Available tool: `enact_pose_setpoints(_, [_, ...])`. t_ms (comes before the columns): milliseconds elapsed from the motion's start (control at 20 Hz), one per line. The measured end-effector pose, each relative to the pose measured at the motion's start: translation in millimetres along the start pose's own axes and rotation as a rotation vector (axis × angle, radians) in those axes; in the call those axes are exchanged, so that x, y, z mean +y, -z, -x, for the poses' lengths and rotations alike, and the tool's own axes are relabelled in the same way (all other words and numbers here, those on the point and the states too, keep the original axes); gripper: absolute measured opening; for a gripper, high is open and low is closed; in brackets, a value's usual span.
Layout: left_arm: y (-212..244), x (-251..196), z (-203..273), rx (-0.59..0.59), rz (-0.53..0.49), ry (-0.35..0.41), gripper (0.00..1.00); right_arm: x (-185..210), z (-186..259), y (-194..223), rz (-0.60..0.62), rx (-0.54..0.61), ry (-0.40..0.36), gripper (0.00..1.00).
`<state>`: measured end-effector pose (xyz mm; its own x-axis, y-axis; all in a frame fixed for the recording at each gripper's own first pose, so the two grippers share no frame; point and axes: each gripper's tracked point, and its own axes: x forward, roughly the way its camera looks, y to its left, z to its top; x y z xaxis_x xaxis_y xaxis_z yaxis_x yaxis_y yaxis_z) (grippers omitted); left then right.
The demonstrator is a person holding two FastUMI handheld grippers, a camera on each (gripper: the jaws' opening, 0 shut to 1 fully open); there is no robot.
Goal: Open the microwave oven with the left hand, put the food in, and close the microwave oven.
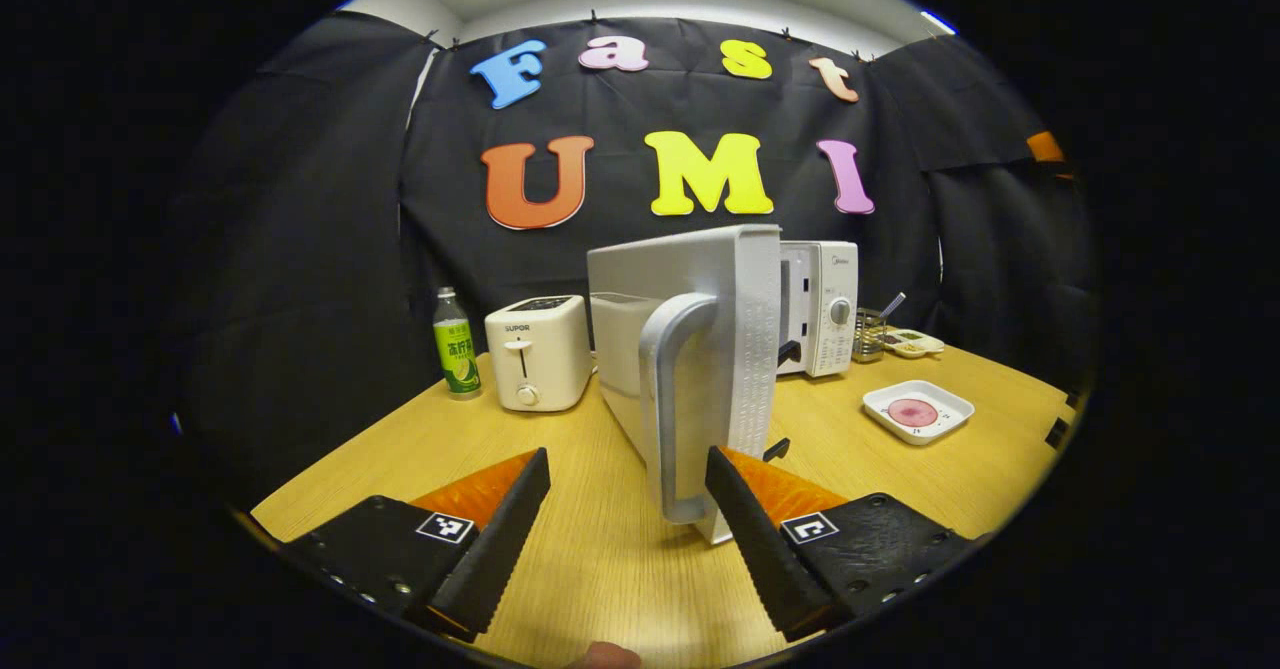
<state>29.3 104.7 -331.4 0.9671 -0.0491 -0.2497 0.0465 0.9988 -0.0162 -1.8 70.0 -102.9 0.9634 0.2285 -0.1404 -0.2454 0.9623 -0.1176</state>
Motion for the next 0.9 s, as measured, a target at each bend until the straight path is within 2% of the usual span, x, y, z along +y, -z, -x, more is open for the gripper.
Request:
enact_pose_setpoints(50, [-3.6,7.1,7.5,-0.011,0.031,-0.016,0.94,-0.3,-3.5,4.4,0.003,0.009,0.002,1.00])
enact_pose_setpoints(100, [-9.2,13.0,20.9,-0.017,0.053,-0.030,0.94,-1.8,-8.5,9.3,0.007,0.024,0.005,0.92])
enact_pose_setpoints(150, [-14.2,18.3,32.4,-0.020,0.067,-0.053,0.93,-3.5,-14.6,15.6,0.006,0.042,0.008,0.93])
enact_pose_setpoints(200, [-20.5,21.8,42.8,-0.021,0.074,-0.071,0.94,-2.3,-20.7,18.7,-0.001,0.056,-0.006,1.00])
enact_pose_setpoints(350, [-41.9,21.2,70.3,-0.015,0.075,-0.089,0.93,-6.0,-46.2,38.4,-0.006,0.131,-0.012,1.00])
enact_pose_setpoints(450, [-69.0,12.7,81.1,-0.056,0.125,-0.081,0.93,-12.6,-64.5,52.9,-0.002,0.185,-0.001,1.00])
enact_pose_setpoints(500, [-81.9,4.1,84.4,-0.074,0.150,-0.063,0.94,-13.5,-74.5,60.4,-0.001,0.214,-0.005,0.93])
enact_pose_setpoints(600, [-101.7,-0.3,92.5,-0.102,0.175,-0.056,0.93,-12.6,-91.9,80.2,-0.003,0.285,-0.030,0.93])
enact_pose_setpoints(650, [-112.2,-2.7,96.6,-0.112,0.177,-0.056,0.93,-12.5,-100.6,90.9,-0.011,0.324,-0.045,1.00])
enact_pose_setpoints(700, [-120.9,-4.4,100.5,-0.120,0.176,-0.062,0.93,-11.7,-109.2,101.9,-0.021,0.365,-0.061,1.00])
enact_pose_setpoints(750, [-131.4,-5.7,102.2,-0.130,0.174,-0.068,0.93,-10.6,-118.2,114.0,-0.030,0.407,-0.081,0.93])
enact_pose_setpoints(800, [-137.9,-8.0,105.8,-0.128,0.168,-0.074,0.94,-9.7,-126.5,125.6,-0.041,0.453,-0.101,1.00])
enact_pose_setpoints(900, [-151.8,-6.8,111.9,-0.133,0.164,-0.106,0.93,-12.5,-145.1,149.3,-0.065,0.540,-0.123,1.00])
